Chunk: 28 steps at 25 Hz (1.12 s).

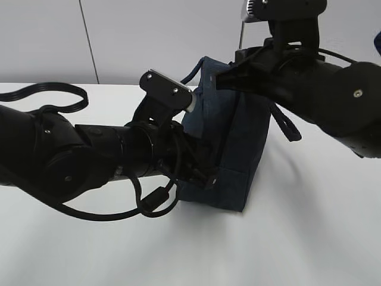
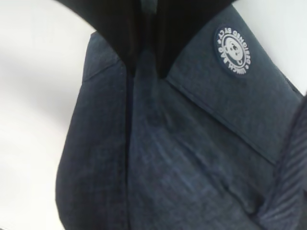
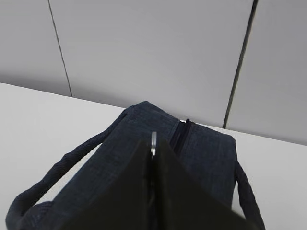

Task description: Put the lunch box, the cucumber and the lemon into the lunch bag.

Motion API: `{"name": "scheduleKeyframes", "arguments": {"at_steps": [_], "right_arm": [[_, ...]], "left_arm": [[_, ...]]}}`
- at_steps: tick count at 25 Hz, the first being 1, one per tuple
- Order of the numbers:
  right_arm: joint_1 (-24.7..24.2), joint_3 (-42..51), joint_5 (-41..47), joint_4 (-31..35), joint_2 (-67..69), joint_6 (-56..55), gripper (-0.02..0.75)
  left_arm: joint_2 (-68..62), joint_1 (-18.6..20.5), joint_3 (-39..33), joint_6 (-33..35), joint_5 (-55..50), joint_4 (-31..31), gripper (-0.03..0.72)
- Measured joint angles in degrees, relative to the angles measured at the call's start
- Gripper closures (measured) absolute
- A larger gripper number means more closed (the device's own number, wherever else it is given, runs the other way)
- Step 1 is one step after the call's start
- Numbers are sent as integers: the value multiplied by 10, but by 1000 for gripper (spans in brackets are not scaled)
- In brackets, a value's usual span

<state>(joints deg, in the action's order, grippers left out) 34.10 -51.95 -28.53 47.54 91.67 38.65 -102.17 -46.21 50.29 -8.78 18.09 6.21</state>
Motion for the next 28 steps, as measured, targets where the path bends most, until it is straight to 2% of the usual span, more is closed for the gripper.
{"name": "scheduleKeyframes", "arguments": {"at_steps": [9, 28], "right_arm": [[-41, -60, 21, 0, 56, 1, 738], [-112, -252, 199, 21, 166, 1, 738]], "left_arm": [[0, -1, 0, 0, -5, 0, 683], [0, -1, -6, 0, -10, 1, 684]]}}
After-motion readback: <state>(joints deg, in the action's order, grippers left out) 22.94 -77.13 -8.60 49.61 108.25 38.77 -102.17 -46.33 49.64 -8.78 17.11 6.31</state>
